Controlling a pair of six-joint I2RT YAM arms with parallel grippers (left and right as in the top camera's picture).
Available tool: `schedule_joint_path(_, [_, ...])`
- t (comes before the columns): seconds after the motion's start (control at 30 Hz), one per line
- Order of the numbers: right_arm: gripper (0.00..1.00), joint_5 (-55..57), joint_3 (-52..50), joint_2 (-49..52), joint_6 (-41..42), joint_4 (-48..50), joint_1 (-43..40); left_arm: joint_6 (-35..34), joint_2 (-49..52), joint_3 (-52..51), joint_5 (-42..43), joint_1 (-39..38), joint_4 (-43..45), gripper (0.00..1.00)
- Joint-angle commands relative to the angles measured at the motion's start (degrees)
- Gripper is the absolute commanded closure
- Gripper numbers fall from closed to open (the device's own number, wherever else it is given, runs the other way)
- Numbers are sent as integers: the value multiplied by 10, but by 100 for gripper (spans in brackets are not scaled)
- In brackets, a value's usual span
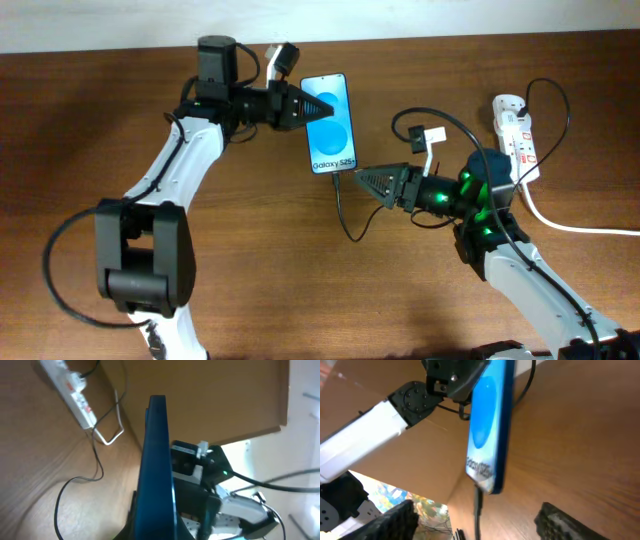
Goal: Plug charger to phone and switch on socket
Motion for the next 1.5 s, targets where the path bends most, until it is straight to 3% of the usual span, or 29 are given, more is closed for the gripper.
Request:
schedule_joint_path(0.0, [16,20,9,1,-33,-24,-3,88,41,0,-81,1,-94,100])
schedule_joint_path(0.17, [13,68,9,1,-59,-86,-3,199,61,0,-224,3,-254,100])
schedule_joint_path(0.43, [12,97,9,1,-89,-125,-3,248,61,9,-311,3,-299,100])
schedule_joint_path(0.7, [11,124,9,1,-89,-142,-3,334,61,181,-427,7,-491,100])
schedule_joint_path(1.47, [10,166,9,1,-89,-177,-3,321,203,184,-487,22,-494,100])
